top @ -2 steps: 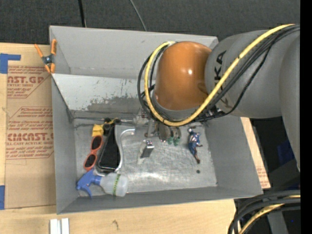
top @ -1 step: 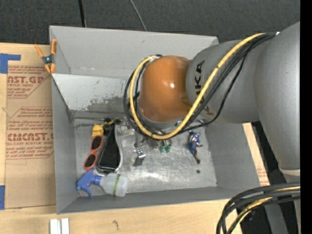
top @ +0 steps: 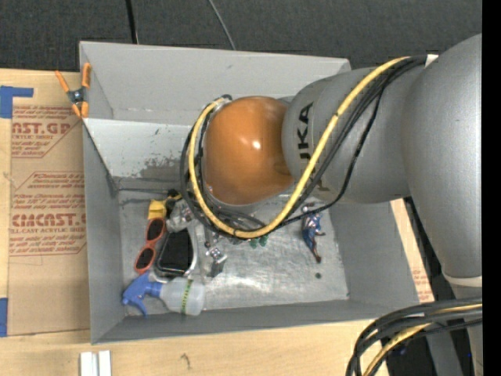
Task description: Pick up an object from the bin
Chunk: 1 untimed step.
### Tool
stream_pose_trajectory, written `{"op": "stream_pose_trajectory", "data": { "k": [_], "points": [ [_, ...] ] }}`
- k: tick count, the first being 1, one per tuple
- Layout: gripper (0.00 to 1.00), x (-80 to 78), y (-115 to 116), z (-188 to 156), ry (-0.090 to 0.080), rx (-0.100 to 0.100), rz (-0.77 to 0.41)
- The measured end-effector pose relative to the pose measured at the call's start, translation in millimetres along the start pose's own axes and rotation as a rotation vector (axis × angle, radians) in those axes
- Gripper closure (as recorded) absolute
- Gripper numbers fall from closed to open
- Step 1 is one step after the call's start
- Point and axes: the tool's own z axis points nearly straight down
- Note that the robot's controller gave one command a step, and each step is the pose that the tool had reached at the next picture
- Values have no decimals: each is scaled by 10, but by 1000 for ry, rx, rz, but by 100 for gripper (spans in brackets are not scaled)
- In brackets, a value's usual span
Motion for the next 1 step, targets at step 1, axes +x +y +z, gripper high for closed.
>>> {"op": "stream_pose_trajectory", "data": {
  "k": [1],
  "points": [
    [0,-28,27,53,-7,2,-98]
  ]
}}
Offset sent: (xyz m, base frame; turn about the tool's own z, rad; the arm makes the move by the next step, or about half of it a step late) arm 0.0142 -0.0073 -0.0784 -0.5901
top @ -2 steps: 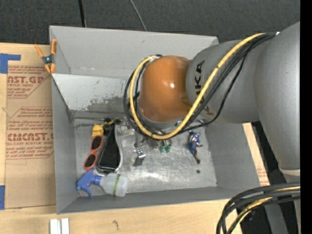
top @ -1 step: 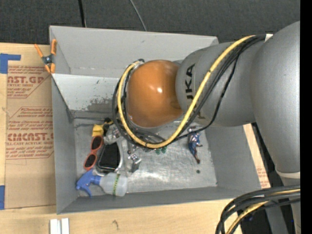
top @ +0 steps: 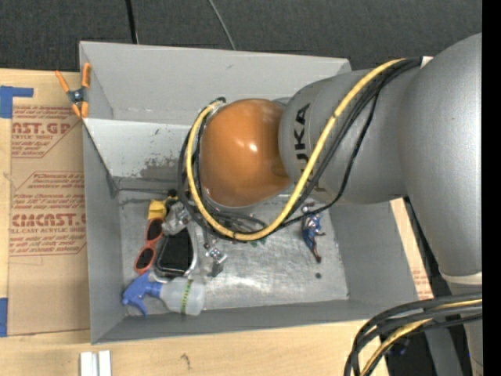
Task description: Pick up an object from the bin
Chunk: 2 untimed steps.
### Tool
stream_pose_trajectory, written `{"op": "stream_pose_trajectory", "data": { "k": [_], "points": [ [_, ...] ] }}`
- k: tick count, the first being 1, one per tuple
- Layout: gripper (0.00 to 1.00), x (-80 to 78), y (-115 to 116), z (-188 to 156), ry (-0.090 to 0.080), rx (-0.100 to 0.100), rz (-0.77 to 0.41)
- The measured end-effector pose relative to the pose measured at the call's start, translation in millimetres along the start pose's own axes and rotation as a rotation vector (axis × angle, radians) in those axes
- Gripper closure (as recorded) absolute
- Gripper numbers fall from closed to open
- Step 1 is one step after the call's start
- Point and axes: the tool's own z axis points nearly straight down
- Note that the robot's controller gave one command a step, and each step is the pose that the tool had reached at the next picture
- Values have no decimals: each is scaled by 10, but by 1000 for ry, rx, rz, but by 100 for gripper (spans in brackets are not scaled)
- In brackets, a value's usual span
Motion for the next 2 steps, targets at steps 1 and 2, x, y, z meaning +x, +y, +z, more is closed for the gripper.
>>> {"op": "stream_pose_trajectory", "data": {
  "k": [1,2],
  "points": [
    [0,-67,-77,357,-14,3,-291],
    [100,-236,-117,558,-28,1,-664]
  ]
}}
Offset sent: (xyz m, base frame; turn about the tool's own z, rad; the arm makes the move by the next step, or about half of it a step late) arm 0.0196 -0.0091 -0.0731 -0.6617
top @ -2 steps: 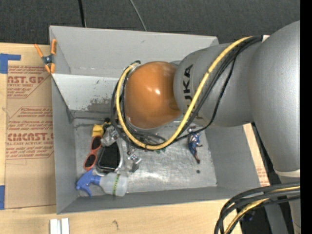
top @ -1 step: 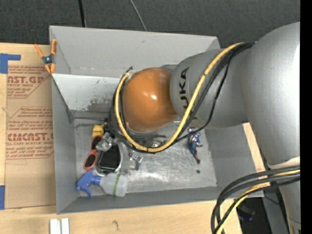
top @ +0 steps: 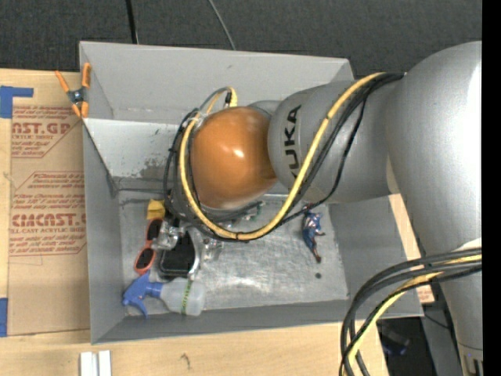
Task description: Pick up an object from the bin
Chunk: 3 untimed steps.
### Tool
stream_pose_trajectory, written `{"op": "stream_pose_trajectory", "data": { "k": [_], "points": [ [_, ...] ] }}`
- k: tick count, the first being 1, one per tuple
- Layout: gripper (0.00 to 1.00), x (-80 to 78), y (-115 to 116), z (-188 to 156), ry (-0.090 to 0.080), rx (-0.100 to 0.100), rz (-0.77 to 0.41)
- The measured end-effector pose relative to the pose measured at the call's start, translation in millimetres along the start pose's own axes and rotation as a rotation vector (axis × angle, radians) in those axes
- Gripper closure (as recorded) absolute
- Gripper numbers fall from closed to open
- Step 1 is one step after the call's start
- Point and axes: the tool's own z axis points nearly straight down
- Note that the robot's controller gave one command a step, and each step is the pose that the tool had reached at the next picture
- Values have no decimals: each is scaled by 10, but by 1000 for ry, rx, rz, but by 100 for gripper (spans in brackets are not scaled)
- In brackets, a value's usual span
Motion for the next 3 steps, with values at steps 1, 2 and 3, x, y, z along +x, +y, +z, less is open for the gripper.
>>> {"op": "stream_pose_trajectory", "data": {
  "k": [1,2,3],
  "points": [
    [100,0,0,0,0,0,0],
    [100,7,20,-22,-4,3,-1],
    [100,30,41,-61,7,-3,0]
  ]
}}
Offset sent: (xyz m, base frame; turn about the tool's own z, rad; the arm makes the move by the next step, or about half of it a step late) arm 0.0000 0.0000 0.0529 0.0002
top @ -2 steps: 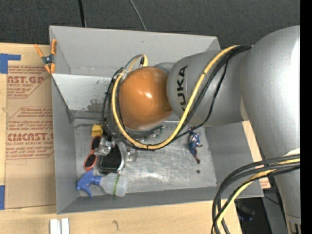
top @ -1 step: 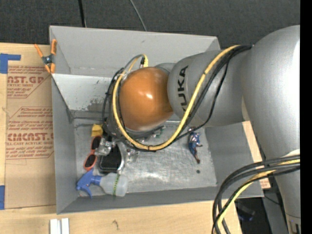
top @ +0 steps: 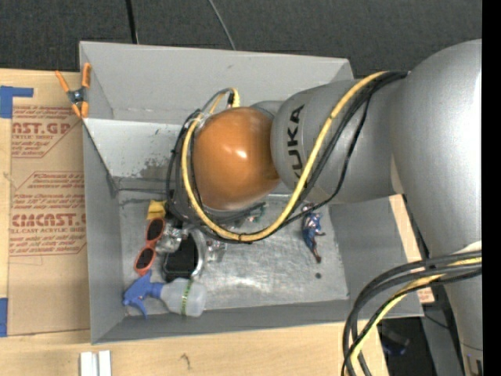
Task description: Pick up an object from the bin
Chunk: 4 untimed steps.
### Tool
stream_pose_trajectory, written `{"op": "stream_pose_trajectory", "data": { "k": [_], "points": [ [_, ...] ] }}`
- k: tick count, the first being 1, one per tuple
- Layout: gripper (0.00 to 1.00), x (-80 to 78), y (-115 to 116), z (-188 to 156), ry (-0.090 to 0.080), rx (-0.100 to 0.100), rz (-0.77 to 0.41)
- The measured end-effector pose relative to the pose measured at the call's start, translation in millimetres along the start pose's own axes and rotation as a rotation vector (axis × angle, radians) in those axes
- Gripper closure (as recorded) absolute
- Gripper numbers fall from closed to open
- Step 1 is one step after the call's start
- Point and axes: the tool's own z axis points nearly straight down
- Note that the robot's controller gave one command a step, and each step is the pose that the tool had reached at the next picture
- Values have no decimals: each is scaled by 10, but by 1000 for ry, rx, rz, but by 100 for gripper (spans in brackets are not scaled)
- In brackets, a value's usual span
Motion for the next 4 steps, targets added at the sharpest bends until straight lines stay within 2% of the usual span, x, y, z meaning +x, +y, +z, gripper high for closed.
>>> {"op": "stream_pose_trajectory", "data": {
  "k": [1,4],
  "points": [
    [100,33,21,-131,19,-15,1],
    [100,31,13,-701,22,-17,2]
  ]
}}
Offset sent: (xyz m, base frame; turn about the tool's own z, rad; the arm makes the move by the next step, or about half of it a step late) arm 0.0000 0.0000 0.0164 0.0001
